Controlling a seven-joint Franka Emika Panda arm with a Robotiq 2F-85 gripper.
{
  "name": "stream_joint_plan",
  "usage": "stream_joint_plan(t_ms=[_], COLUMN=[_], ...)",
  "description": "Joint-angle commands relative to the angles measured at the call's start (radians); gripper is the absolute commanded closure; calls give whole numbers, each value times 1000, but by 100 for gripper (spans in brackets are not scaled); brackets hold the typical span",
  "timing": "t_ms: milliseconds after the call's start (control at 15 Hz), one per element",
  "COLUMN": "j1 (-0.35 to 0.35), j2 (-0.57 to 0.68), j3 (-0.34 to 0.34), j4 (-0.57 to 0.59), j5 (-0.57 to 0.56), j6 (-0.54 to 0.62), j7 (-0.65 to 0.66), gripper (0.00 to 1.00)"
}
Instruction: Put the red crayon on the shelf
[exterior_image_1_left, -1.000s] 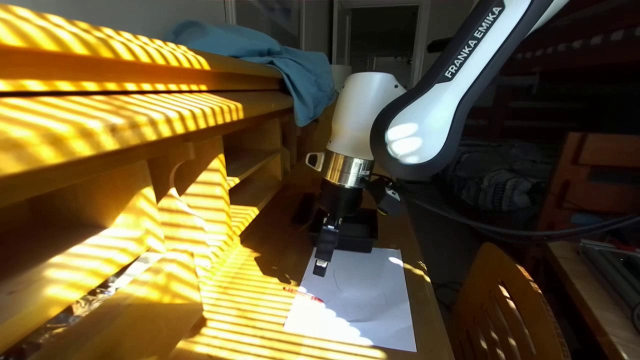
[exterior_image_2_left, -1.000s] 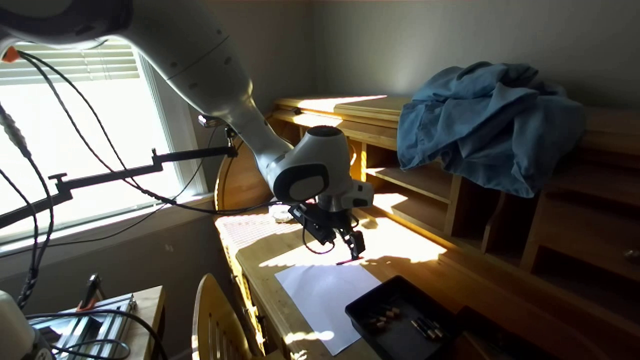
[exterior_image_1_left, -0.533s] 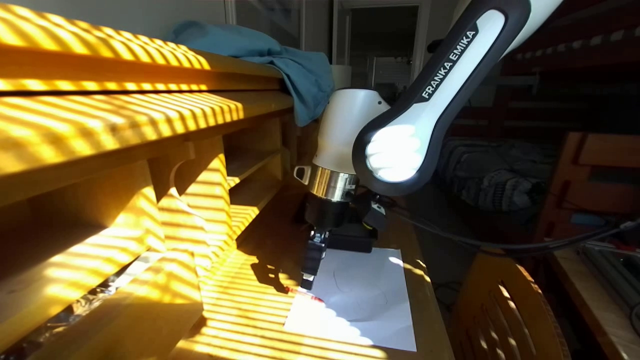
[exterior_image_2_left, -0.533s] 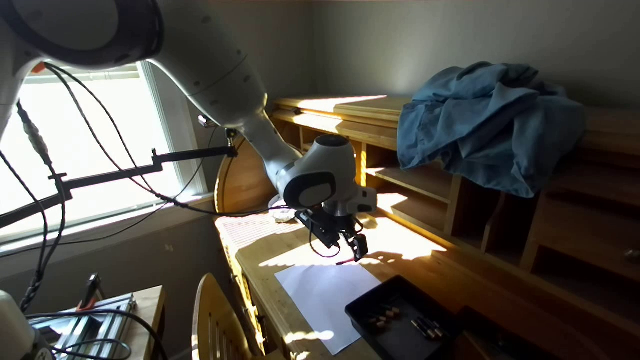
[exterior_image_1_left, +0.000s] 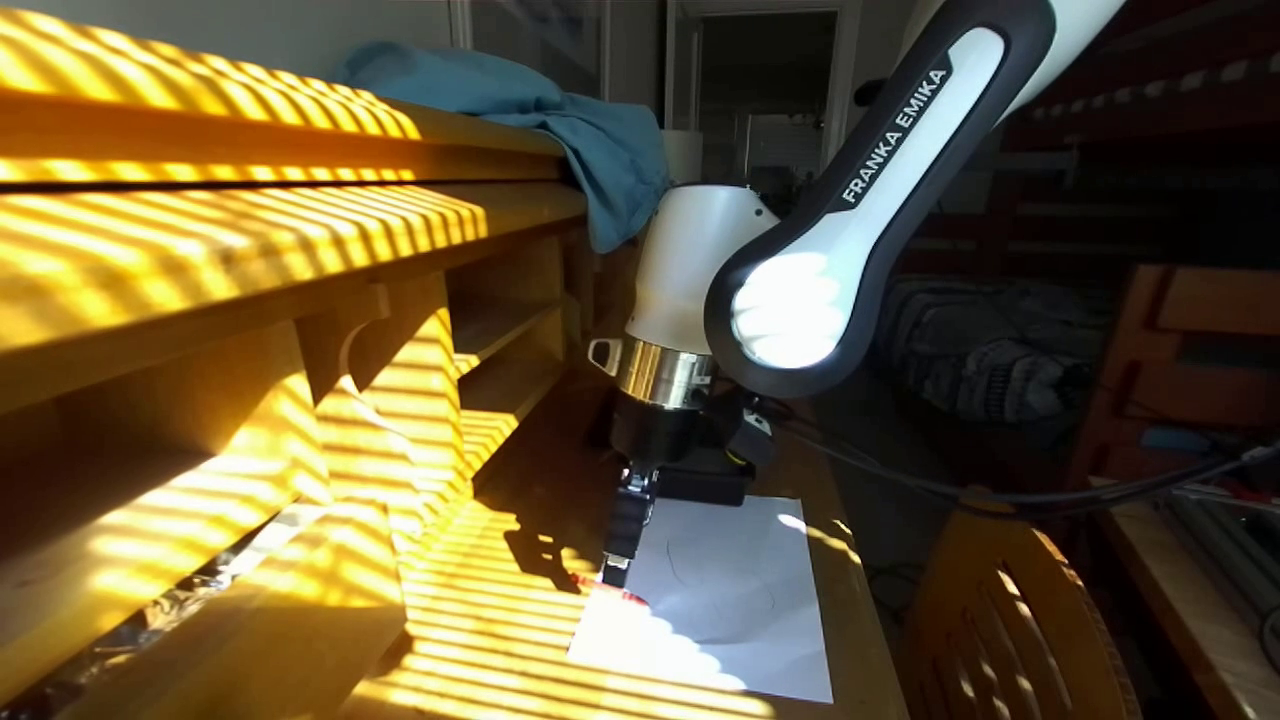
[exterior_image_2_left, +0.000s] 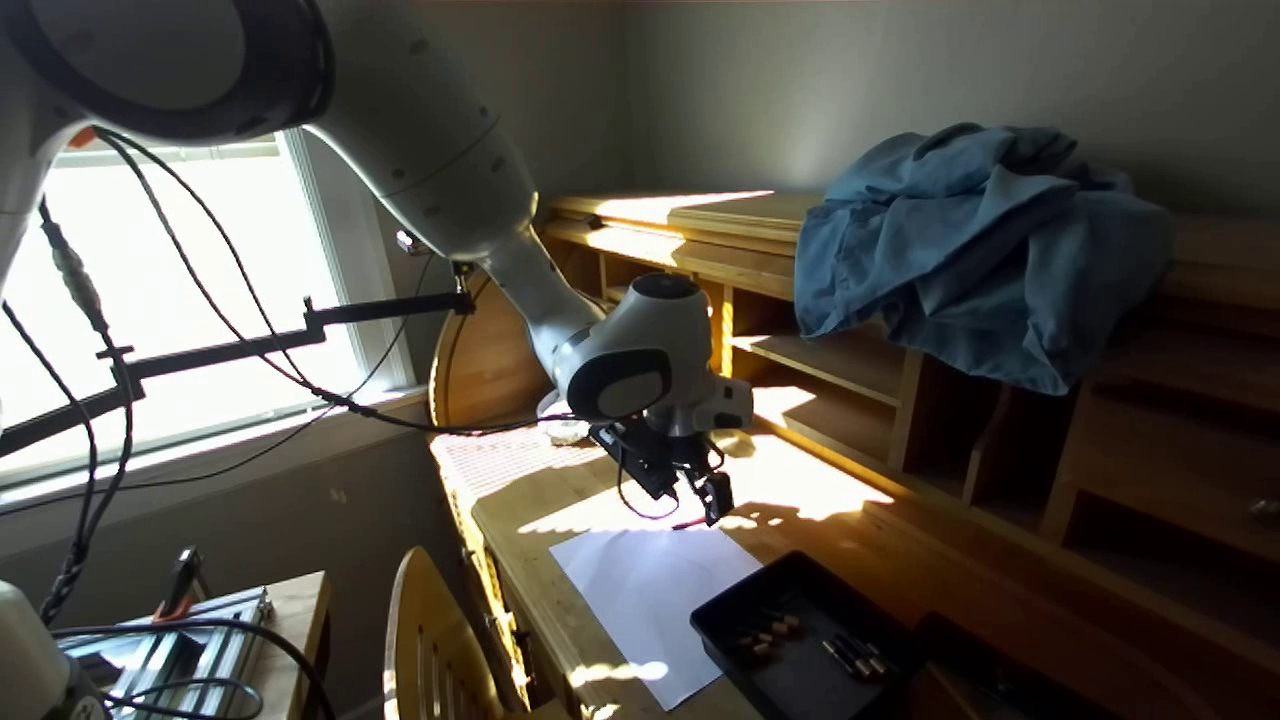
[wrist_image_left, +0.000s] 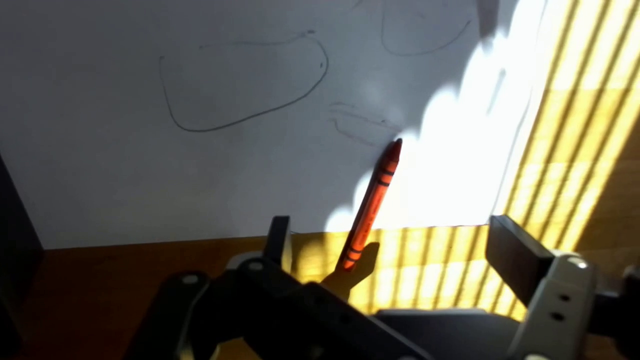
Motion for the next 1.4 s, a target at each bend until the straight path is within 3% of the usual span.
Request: stream_joint_plan(t_ms=[0,400,933,1000,1067,1333], j1=[-32,-23,-46,-46,-46,-49], j2=[13,31,78,83,85,90], j3=[34,25,50,51,52,54], j4=[-12,-8,-2,-2,-2,-6], j5=[-10,-27,-26,-28,-29,-35], j6=[32,42,140,145,149,172], j7=[-13,-4,-8,-7,-6,-3], gripper=[0,0,0,25,26,56])
